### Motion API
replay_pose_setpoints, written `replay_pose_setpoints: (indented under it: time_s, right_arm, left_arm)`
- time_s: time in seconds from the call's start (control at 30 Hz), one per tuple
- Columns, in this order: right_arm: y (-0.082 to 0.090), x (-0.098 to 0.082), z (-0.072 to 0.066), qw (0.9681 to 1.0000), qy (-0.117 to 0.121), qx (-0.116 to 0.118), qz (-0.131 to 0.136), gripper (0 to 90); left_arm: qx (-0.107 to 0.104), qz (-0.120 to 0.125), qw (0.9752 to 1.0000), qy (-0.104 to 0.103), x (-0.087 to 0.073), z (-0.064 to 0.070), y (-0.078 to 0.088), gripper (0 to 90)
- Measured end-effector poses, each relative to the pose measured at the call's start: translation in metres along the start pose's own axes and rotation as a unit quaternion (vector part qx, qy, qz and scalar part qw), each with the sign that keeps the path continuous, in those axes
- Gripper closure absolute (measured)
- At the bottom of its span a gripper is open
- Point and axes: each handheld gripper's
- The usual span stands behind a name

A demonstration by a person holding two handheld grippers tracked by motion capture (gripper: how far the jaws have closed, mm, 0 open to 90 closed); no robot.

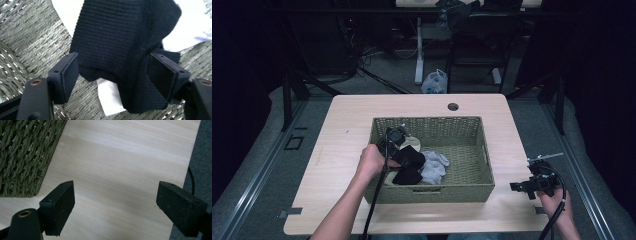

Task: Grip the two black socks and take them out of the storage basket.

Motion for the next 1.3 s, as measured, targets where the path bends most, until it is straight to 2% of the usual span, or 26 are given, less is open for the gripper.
replay_pose_setpoints:
  time_s: [0.07, 0.13, 0.17, 0.2, 0.3, 0.33, 0.37, 0.43, 0.6, 0.67, 0.87, 1.03, 1.3]
  right_arm:
    - [0.0, 0.0, 0.0, 1.0, -0.002, 0.0, 0.002, 14.9]
    - [0.0, 0.0, 0.0, 1.0, 0.0, 0.001, 0.0, 14.9]
    - [0.0, 0.0, 0.0, 1.0, -0.001, 0.002, 0.001, 14.8]
    - [0.0, 0.0, 0.0, 1.0, -0.001, 0.002, 0.001, 14.8]
    - [0.0, 0.0, 0.0, 1.0, -0.003, 0.003, 0.003, 14.8]
    - [0.0, 0.0, 0.0, 1.0, -0.003, 0.003, 0.003, 14.9]
    - [0.0, 0.0, 0.0, 1.0, -0.002, 0.002, 0.001, 14.8]
    - [0.0, 0.0, 0.0, 1.0, -0.002, 0.002, 0.002, 14.9]
    - [0.0, 0.0, 0.0, 1.0, -0.005, 0.003, 0.005, 14.9]
    - [0.001, 0.0, 0.0, 1.0, -0.001, 0.002, 0.002, 14.9]
    - [0.0, 0.0, 0.0, 1.0, -0.005, 0.004, 0.005, 14.8]
    - [0.0, 0.0, 0.0, 1.0, -0.006, 0.003, 0.007, 14.9]
    - [0.001, 0.0, 0.0, 1.0, -0.005, 0.002, 0.007, 14.9]
  left_arm:
    - [0.004, -0.005, 1.0, 0.0, 0.0, 0.0, -0.001, 33.7]
    - [0.006, -0.013, 0.9999, 0.0, 0.001, 0.001, -0.004, 35.6]
    - [0.008, -0.017, 0.9998, -0.003, 0.001, 0.001, -0.005, 43.6]
    - [0.005, -0.02, 0.9998, -0.004, 0.001, 0.001, -0.006, 43.6]
    - [0.002, -0.024, 0.9997, -0.007, 0.001, 0.002, -0.008, 61.8]
    - [0.0, -0.024, 0.9997, -0.005, 0.001, 0.002, -0.008, 61.8]
    - [-0.004, -0.02, 0.9997, -0.009, 0.0, 0.003, -0.008, 73.5]
    - [-0.002, -0.017, 0.9998, -0.014, 0.0, 0.004, -0.005, 80.6]
    - [-0.002, -0.003, 0.9998, -0.02, 0.0, 0.006, 0.005, 83.5]
    - [-0.004, 0.009, 0.9998, -0.018, 0.002, 0.005, 0.016, 83.5]
    - [-0.001, 0.025, 0.9994, -0.022, 0.006, 0.004, 0.041, 83.5]
    - [-0.001, 0.035, 0.9991, -0.022, 0.007, 0.002, 0.055, 83.9]
    - [0.0, 0.06, 0.9978, -0.027, 0.012, 0.001, 0.088, 84.1]
Point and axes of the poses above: each handheld gripper's, and its own axes: y roughly backward along the jaws, x roughly out of its top, z roughly to its right, and after that the axes turned 3 degrees about z, right-handed
